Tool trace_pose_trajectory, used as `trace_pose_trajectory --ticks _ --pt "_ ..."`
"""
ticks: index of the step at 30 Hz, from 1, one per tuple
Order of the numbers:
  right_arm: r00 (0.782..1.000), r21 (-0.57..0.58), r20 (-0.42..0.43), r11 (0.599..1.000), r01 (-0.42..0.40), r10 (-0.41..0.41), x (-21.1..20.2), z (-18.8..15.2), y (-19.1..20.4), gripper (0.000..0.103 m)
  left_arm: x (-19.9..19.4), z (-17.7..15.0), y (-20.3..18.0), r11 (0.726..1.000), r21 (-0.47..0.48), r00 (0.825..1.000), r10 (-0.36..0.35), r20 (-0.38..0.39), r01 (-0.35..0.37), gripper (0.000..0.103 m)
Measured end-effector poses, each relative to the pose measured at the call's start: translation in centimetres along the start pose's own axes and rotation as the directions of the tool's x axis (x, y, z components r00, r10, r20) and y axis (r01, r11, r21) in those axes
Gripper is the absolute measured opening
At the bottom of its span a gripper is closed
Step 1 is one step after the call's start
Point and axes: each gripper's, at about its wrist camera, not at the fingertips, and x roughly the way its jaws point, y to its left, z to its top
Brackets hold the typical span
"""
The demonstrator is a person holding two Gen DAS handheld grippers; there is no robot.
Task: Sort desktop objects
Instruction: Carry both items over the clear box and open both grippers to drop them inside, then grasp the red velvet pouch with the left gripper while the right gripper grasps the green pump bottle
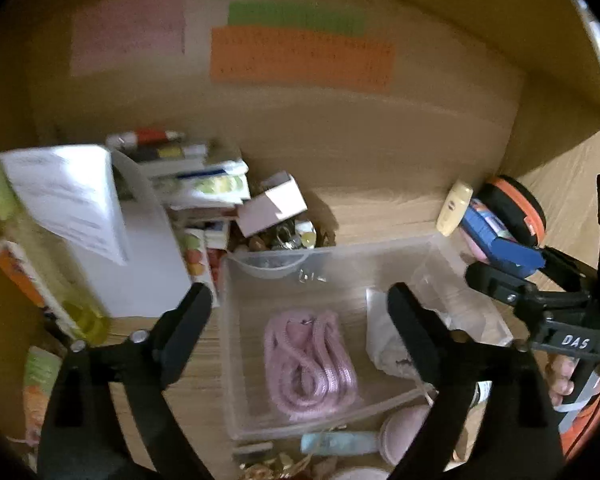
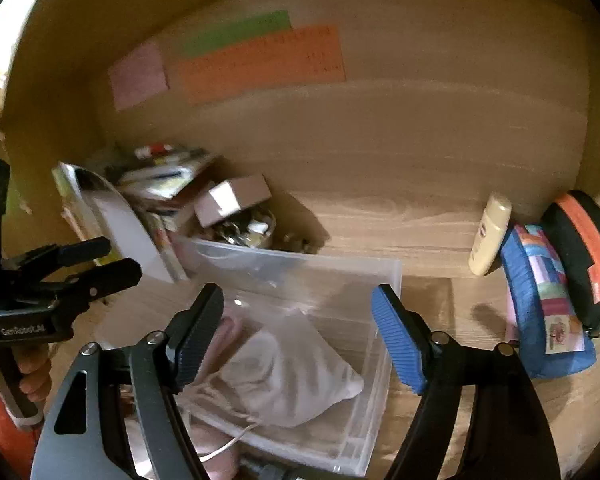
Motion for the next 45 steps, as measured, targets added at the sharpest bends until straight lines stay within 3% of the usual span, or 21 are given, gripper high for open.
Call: trace_pose_trajectory --ticks 2,8,19,25,33,41,45 --pt "1.000 -0.003 0.025 1.000 0.017 -0.017 -1.4 0.1 0.5 0.086 -1.4 0.0 0.0 1.000 0.007 0.999 0.024 0.024 -0.024 0.096" --pt "0.997 -0.011 0.074 1.000 0.019 -0.018 -5.4 -0.2 2.0 0.087 -5.1 -1.2 0.9 0.999 0.022 0.998 0.032 0.051 -0.033 0.098" --pt "0.997 0.002 0.066 0.999 0.049 -0.049 -8.6 -3.8 3.1 0.095 -8.7 -5.9 4.2 0.997 -0.023 0.997 0.070 0.012 -0.069 0.099" --pt "0.995 0.000 0.051 0.996 0.091 -0.091 -9.0 -6.2 3.0 0.097 -7.3 -9.2 4.3 0.994 -0.018 0.992 0.108 -0.071 -0.110 0.099" --pt "0.990 0.030 -0.031 0.990 0.138 -0.137 -8.1 -9.5 1.2 0.097 -4.6 -12.5 2.7 0.998 -0.025 0.983 0.046 -0.179 -0.051 0.099" --pt "0.978 0.123 -0.180 0.984 0.125 -0.102 -3.1 -12.2 -1.0 0.098 -2.6 -14.1 0.9 0.999 -0.045 0.970 0.011 -0.245 -0.023 0.099" --pt "0.972 0.106 -0.207 0.985 0.133 -0.109 -1.7 -12.1 -1.0 0.098 -1.6 -14.6 1.1 0.998 -0.063 0.962 0.000 -0.274 -0.018 0.099"
